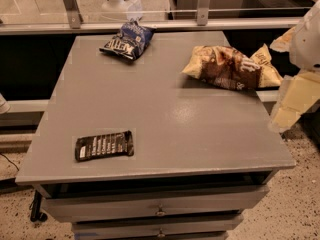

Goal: Pick brown chip bag

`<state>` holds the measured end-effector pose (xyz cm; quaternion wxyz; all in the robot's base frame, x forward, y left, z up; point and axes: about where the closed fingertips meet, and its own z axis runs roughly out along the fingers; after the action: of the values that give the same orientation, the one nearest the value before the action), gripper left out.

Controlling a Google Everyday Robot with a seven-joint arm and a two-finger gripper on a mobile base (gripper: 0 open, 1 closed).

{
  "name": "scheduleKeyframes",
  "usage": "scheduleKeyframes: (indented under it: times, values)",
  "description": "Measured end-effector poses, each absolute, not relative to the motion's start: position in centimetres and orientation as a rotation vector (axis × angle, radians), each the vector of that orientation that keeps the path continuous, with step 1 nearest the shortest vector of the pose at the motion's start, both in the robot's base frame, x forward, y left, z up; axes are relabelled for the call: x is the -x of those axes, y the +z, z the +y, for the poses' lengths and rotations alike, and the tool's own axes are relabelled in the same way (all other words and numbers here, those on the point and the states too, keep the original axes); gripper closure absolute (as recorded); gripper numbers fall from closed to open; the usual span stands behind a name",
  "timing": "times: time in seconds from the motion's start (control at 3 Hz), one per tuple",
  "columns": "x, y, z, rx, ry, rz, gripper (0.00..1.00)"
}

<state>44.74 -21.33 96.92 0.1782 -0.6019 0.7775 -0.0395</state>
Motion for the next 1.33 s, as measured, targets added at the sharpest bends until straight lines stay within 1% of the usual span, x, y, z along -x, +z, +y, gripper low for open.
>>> scheduleKeyframes:
  times: [0.67,1.0,1.33]
  values:
    - [-52.2,93.7,-21.7,1.539,-0.167,2.071,0.0]
    - [-57.0,92.5,-21.4,1.429,-0.158,2.002,0.0]
    - [-61.0,91.2,-20.6,1.33,-0.095,1.957,0.0]
